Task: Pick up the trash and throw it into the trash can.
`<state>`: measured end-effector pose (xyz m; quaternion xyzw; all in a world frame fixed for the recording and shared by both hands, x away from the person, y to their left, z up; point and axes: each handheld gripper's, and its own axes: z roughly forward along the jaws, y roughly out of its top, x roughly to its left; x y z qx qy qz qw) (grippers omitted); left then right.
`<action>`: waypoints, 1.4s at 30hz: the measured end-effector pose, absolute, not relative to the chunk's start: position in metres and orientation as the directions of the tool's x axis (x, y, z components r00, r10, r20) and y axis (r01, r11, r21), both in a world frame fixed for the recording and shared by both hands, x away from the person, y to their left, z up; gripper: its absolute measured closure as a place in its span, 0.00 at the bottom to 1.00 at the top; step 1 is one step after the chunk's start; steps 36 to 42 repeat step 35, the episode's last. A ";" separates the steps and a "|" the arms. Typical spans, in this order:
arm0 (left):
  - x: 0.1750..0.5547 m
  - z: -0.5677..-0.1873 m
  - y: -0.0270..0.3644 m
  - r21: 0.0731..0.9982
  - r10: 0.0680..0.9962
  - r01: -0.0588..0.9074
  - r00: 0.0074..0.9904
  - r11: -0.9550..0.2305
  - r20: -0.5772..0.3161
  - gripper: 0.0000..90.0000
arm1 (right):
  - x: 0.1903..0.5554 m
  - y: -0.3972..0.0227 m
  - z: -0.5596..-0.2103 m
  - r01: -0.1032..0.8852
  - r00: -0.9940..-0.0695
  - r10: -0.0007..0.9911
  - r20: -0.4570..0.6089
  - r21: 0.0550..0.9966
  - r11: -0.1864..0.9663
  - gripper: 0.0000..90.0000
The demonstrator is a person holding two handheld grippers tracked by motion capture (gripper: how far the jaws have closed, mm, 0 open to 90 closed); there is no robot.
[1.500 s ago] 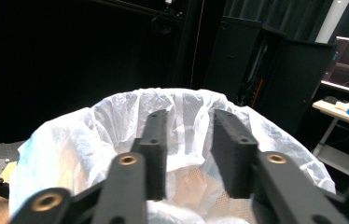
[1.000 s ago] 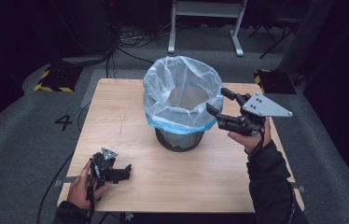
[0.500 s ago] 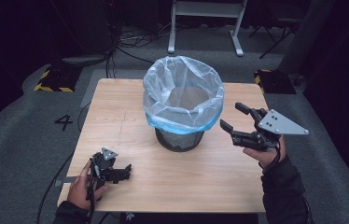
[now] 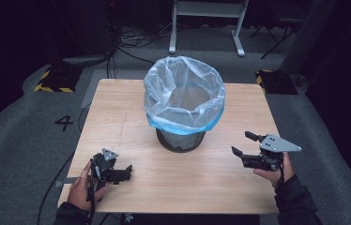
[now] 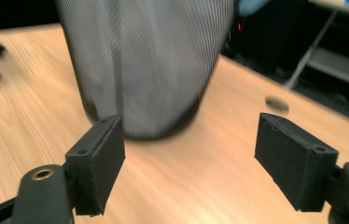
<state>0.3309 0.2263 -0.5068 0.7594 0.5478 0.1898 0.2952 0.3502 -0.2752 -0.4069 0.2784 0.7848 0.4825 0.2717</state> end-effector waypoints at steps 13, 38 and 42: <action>0.331 -0.507 0.226 0.656 0.944 0.720 0.328 -0.225 -0.036 0.00 | 0.351 -0.310 -0.482 0.381 -0.654 0.743 -0.141 0.787 0.484 0.23; 0.331 -0.506 0.227 0.651 0.941 0.722 0.338 -0.236 -0.034 0.00 | 0.351 -0.329 -0.505 0.500 -0.660 0.751 -0.015 0.738 0.454 0.17; 0.331 -0.506 0.227 0.651 0.941 0.722 0.338 -0.236 -0.034 0.00 | 0.351 -0.329 -0.505 0.500 -0.660 0.751 -0.015 0.738 0.454 0.17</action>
